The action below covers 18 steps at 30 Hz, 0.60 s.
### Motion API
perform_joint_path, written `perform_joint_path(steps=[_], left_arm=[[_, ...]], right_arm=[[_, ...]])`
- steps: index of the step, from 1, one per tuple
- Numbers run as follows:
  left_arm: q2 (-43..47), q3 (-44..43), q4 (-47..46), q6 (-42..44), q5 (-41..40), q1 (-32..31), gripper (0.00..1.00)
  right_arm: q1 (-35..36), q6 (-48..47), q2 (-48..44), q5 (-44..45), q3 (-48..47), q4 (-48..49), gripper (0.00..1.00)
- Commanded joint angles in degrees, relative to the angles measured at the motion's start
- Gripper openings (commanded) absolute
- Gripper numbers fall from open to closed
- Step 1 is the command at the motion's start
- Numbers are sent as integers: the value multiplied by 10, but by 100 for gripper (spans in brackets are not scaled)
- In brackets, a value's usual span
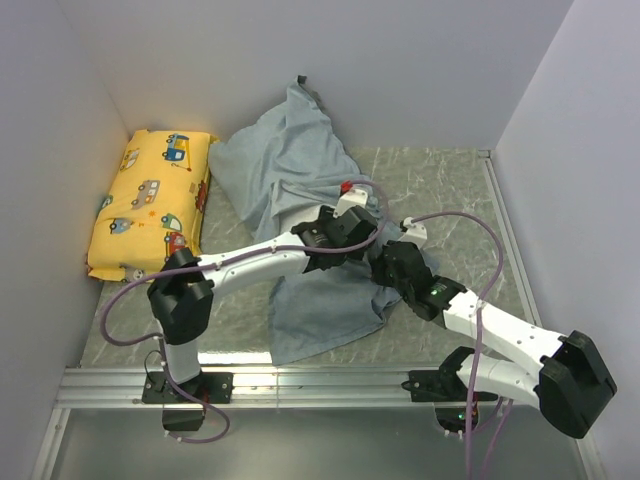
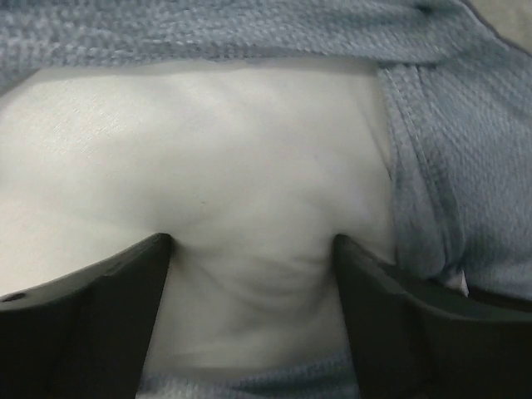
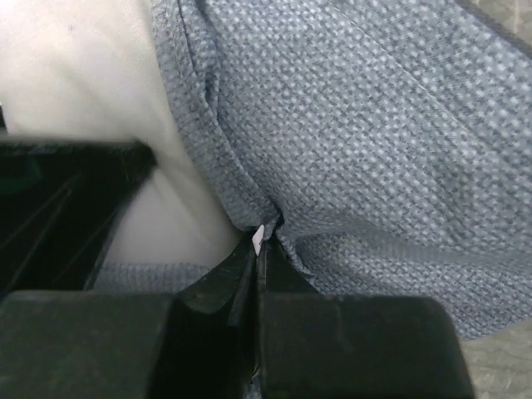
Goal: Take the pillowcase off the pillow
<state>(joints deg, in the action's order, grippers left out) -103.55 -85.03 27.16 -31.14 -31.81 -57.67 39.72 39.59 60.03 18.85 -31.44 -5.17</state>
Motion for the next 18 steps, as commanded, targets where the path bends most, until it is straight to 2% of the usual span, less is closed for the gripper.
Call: perform_joint_path(steps=[1,2,3,4,7,12,18], left_arm=[[-36,-36,11,-2,-44,12,66],[-34,-33,11,-2,-39,22,47],[-31,-29,9,-1,-32,30,15],[-16,-23,7,-1,-26,36,2],[36,-8,5,3,-16,64,0],[132,24,-3,12,30,129,0],[227,79,22,24,40,184,0]], right_arm=[[1,9,9,0,-1,-1,0],[1,8,10,8,-4,-5,0],[0,5,11,14,-9,-14,0],[1,4,12,23,-12,-19,0],[-7,-6,18,53,-20,-34,0],[-77,-18,22,37,-30,-41,0],[-162,-40,-2,29,-49,-56,0]])
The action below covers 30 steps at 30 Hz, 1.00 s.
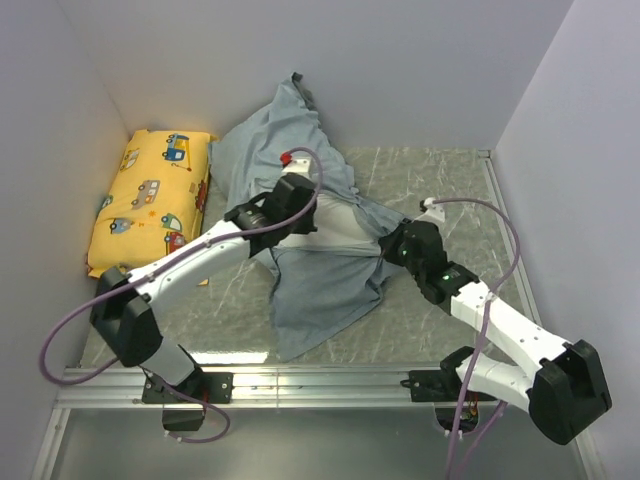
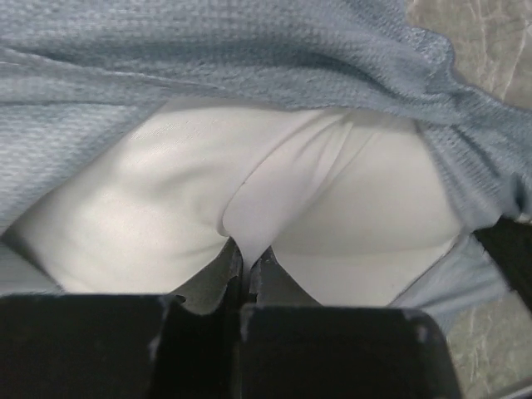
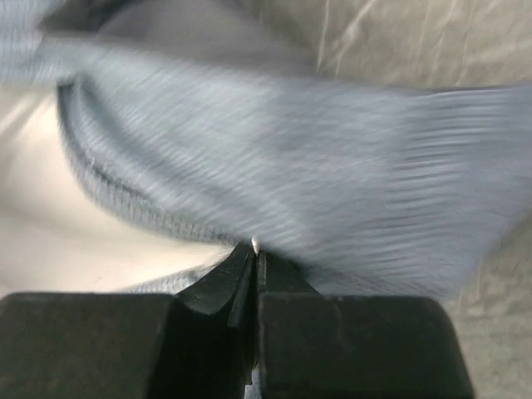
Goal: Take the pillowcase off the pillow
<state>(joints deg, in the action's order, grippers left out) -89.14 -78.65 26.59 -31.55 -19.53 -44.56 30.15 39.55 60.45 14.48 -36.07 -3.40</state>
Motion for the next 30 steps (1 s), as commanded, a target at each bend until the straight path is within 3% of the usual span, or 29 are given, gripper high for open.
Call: perform_joint_path(steps=[1,7,13,30], left_arm=[[101,35,28,28,-82,55,0],[208,95,43,25,-65,60,1],[270,104,45,8,-54,60,1],[340,54,132,27,-77,60,1]], right_arm=[[-83,-44,-4,58,-5,-73,0],[-183,-66,27,-10,0,-44,0],[-183,-62,76,-72,1,-9,0],[-243,-45,230,-125,-66,23,0]])
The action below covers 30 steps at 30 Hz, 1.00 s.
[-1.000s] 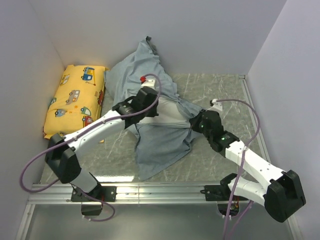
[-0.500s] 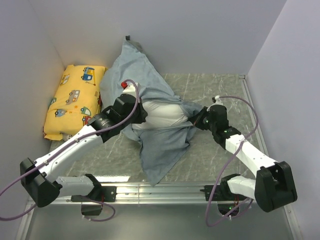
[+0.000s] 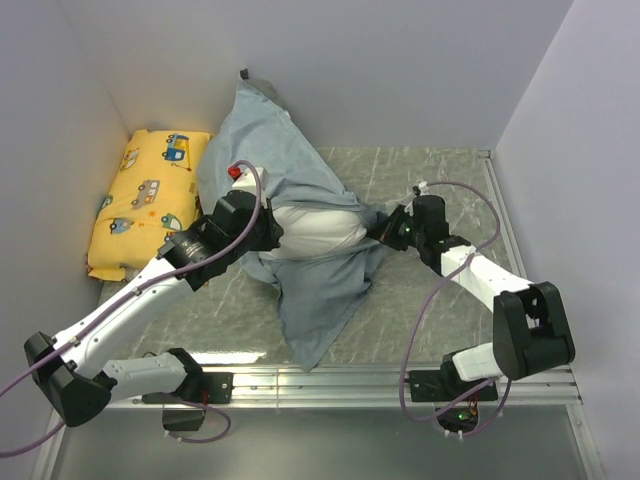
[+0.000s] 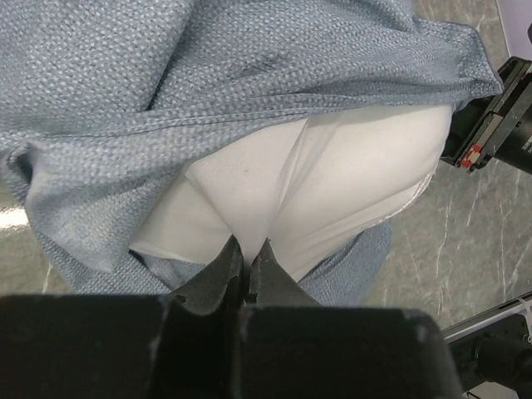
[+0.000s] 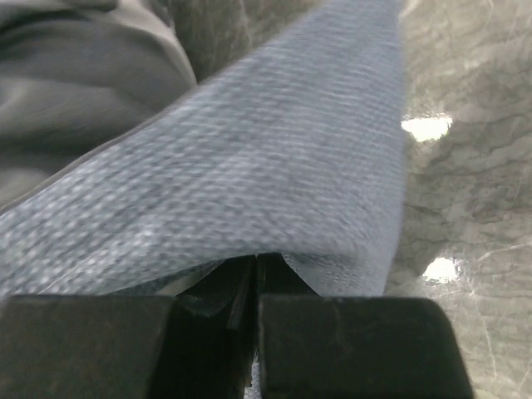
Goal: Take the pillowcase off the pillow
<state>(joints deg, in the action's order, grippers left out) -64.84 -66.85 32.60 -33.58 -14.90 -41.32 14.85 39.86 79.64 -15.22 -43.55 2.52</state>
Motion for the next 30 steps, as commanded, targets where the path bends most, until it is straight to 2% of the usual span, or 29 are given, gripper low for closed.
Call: perform_joint_path(steps=[1,9,13,26,30], left_arm=[[102,-62,72,47,-124,28,1],[126,-62,95,41,-116,28,1],[147,-58,119,39,-125,27,1],[204,-51,164,28,-136,28,1],[208,-53,174,26,-131,27,0]], right_arm=[[-91,-47,39,172,9,-35,0],[-105,-46,55,158,12,-29,1],[-109,-44,68,154,3,-28,8],[-125,-42,98,136,-7,-26,9],[-126,-42,105,121,-18,-28,11]])
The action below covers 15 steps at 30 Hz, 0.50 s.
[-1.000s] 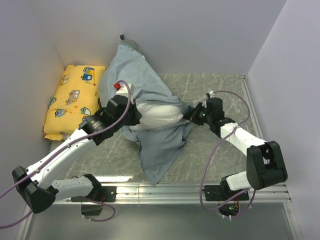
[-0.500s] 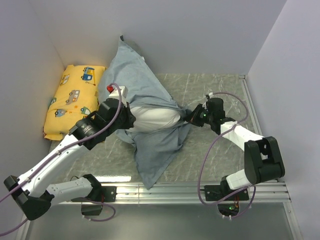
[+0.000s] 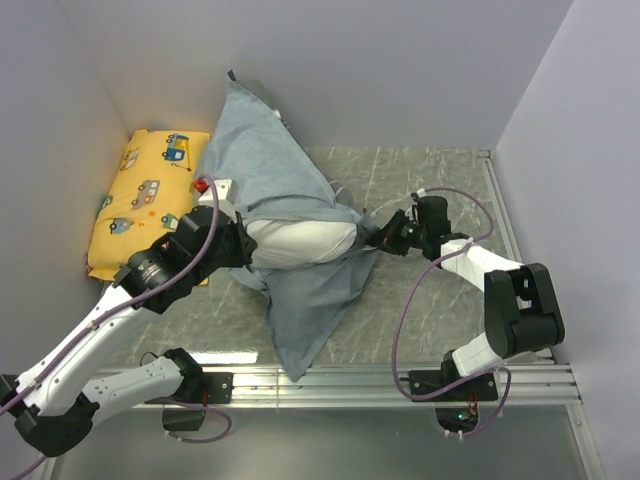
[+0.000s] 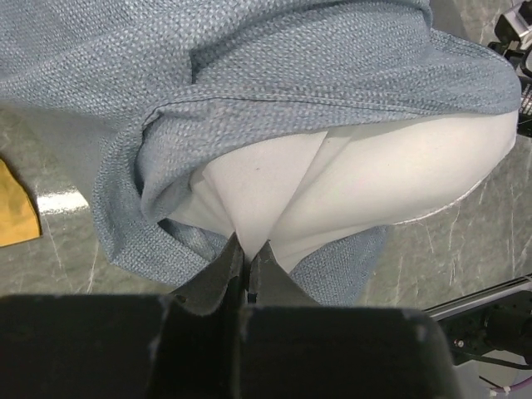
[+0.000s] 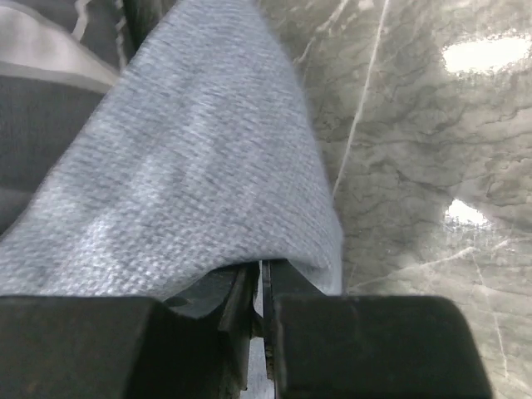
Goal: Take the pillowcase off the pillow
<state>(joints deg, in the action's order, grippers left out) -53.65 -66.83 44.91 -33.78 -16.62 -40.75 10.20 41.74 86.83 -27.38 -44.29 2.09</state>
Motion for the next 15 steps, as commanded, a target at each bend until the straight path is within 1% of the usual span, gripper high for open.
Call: perform_joint_path(steps=[1,5,7,8,9,10,11,12,13,14,15], left_arm=[[96,-52,52,28,-112,23,1],[101,-43,21,25,-83,22,0],[89,-39,-30,18,-37,22,0],[68,-40,-48,17,-18,22,0],[54,-41,-64,13,1,22,1],[39,-42,-99,11,23,22,1],[23,-44,-115,10,33,22,1],[-6,-45,-133,3,37,22,0],[-21,-45,-167,-1,46,22,0],[-48,-45,-188,-6,49,22,0],[-62,-46,-203,-15,54,21,0]], right_arm=[[-78,-60,34,240,-20,-26,13],[-78,-60,28,218,-27,-23,14],[-54,-68,18,215,-26,-22,18],[-41,-75,13,219,-27,-24,21],[-11,-78,3,225,-28,-28,24],[2,-88,-6,232,-30,-31,30],[18,-90,-17,235,-28,-37,35],[45,-92,-44,239,-24,-38,45],[60,-97,-60,245,-22,-41,50],[75,-98,-75,270,-19,-58,54],[83,-99,-110,273,-17,-67,59]])
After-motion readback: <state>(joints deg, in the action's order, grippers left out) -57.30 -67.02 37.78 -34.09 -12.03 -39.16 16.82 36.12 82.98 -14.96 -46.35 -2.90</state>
